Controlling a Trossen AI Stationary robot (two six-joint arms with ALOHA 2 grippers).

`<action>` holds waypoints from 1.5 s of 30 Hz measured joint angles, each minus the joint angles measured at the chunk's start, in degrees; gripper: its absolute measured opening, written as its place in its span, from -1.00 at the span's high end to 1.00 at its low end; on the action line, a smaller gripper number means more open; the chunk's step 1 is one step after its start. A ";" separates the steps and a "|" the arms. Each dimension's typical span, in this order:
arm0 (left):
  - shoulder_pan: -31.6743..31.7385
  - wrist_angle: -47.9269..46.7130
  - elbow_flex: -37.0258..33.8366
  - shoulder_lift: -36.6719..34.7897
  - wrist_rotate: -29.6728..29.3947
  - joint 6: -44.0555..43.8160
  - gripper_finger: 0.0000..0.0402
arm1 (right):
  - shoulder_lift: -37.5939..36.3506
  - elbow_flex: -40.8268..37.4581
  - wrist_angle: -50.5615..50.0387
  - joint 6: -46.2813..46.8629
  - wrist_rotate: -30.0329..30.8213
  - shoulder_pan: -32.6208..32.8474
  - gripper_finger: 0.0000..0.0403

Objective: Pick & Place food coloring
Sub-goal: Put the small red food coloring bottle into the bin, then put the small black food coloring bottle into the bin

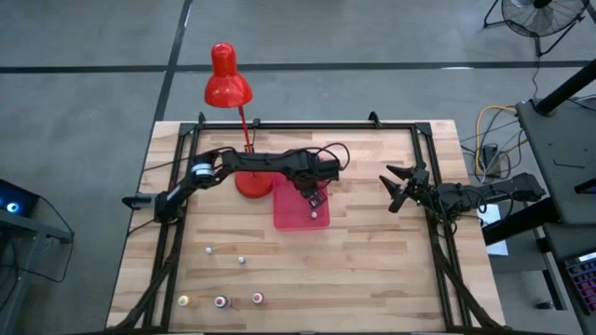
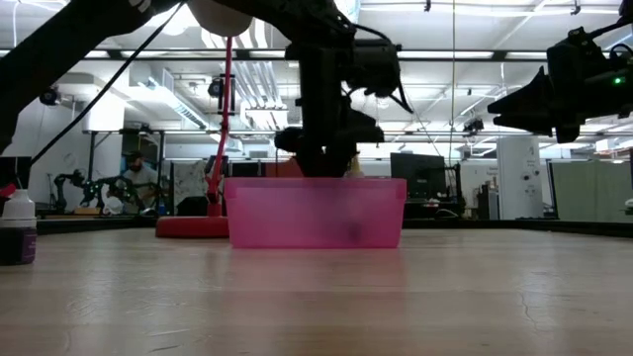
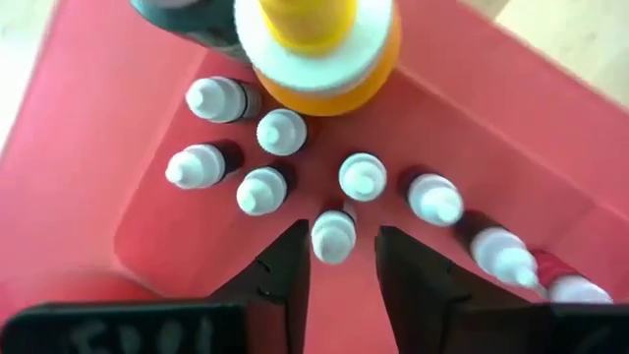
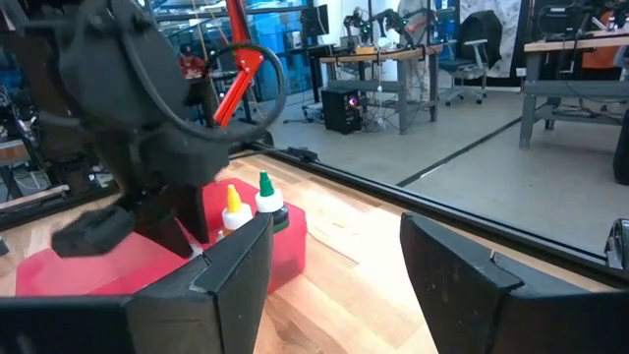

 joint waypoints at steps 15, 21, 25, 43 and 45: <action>-3.25 -15.09 -0.24 -9.19 -0.04 -7.51 -0.19 | -0.02 0.00 0.02 0.00 0.01 -0.02 -0.07; -8.57 -16.07 -4.15 -15.86 0.42 -11.47 -0.41 | -0.04 0.00 0.01 0.09 0.01 -0.02 -0.07; -12.93 -15.41 -9.19 -20.74 0.42 -15.62 -0.44 | -0.04 0.00 0.02 0.05 0.01 -0.02 -0.07; -27.17 -5.13 -46.90 -42.16 4.19 -40.84 -0.44 | -0.04 0.00 0.00 0.05 -0.02 0.00 -0.07; -28.78 -4.34 -49.79 -43.67 4.67 -43.44 -0.44 | -0.02 0.01 0.02 0.00 0.01 -0.02 -0.07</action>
